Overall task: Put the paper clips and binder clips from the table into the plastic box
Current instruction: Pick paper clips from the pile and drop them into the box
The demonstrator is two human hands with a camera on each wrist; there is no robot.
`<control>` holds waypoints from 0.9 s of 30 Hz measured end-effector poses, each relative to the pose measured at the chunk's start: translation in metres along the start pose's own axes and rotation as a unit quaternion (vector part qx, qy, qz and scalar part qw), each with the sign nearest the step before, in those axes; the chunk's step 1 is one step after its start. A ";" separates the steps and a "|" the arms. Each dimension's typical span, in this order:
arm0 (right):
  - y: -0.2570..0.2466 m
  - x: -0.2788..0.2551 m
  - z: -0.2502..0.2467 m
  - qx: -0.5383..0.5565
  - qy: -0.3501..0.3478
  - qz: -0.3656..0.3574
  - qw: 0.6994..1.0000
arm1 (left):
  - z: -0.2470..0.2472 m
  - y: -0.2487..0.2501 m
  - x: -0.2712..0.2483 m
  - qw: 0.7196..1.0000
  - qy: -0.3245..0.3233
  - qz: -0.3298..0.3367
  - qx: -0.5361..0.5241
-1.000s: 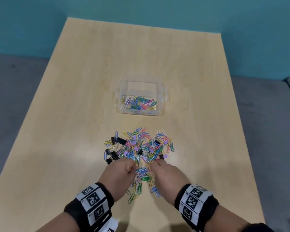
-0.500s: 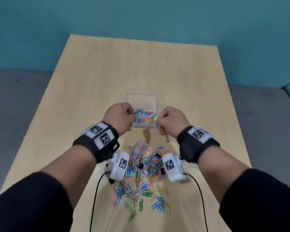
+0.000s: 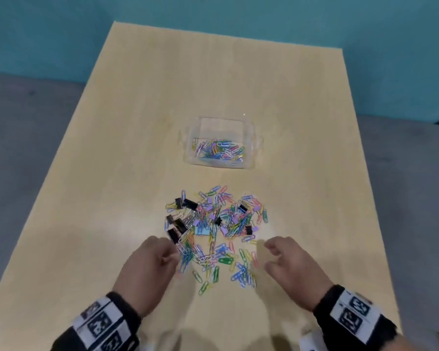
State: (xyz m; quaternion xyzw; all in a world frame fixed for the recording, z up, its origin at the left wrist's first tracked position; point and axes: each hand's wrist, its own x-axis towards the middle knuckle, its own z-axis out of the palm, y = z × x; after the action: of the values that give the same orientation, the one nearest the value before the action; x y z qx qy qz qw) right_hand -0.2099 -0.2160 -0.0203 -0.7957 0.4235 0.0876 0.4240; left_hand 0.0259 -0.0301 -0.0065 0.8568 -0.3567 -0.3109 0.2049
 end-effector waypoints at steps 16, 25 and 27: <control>-0.036 -0.023 0.067 -0.135 0.011 -0.031 0.990 | 0.068 0.005 -0.030 0.990 -0.043 0.101 0.086; -0.056 0.018 0.082 -0.164 0.041 -0.098 0.981 | 0.069 0.031 0.009 0.977 -0.030 0.115 0.177; -0.055 0.019 0.077 -0.172 0.038 -0.110 0.978 | 0.065 0.032 0.012 0.970 -0.042 0.128 0.205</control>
State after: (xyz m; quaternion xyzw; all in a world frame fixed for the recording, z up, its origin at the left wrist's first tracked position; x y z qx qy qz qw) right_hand -0.1398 -0.1538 -0.0450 -0.9012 0.3279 0.0823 0.2713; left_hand -0.0271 -0.0686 -0.0402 0.8142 -0.5273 -0.2380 0.0482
